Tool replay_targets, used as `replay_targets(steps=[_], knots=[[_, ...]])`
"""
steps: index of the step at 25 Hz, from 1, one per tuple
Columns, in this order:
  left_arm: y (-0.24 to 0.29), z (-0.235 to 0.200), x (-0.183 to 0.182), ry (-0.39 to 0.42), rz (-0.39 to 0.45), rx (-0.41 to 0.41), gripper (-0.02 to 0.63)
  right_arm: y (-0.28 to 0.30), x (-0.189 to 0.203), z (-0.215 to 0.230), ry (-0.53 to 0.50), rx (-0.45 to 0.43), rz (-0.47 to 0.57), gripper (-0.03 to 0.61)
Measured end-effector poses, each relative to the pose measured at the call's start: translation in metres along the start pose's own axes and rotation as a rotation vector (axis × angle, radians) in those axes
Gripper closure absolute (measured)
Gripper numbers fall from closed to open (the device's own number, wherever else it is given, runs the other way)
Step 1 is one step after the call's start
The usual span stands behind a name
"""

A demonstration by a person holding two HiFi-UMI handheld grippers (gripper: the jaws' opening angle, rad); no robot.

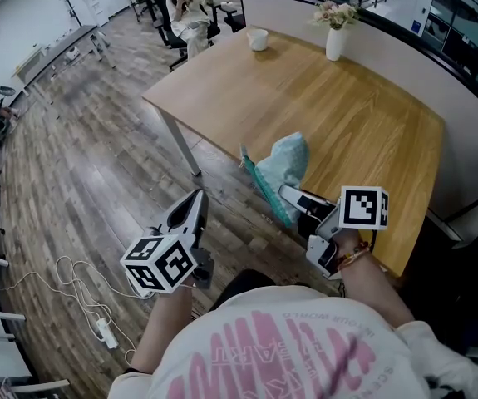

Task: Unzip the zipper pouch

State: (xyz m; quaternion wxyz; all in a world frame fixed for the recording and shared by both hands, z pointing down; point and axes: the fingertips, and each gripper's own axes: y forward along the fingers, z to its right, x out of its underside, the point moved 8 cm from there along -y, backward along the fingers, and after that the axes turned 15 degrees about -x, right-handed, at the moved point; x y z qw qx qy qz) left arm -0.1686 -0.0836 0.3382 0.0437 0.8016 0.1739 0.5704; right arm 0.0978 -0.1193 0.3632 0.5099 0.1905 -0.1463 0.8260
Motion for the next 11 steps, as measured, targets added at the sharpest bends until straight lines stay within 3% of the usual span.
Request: replay_targets(steps=[11], knots=[[0.0098, 0.0040, -0.0091, -0.002, 0.024, -0.005, 0.612, 0.0005, -0.0083, 0.0031, -0.018, -0.024, -0.018, 0.508]])
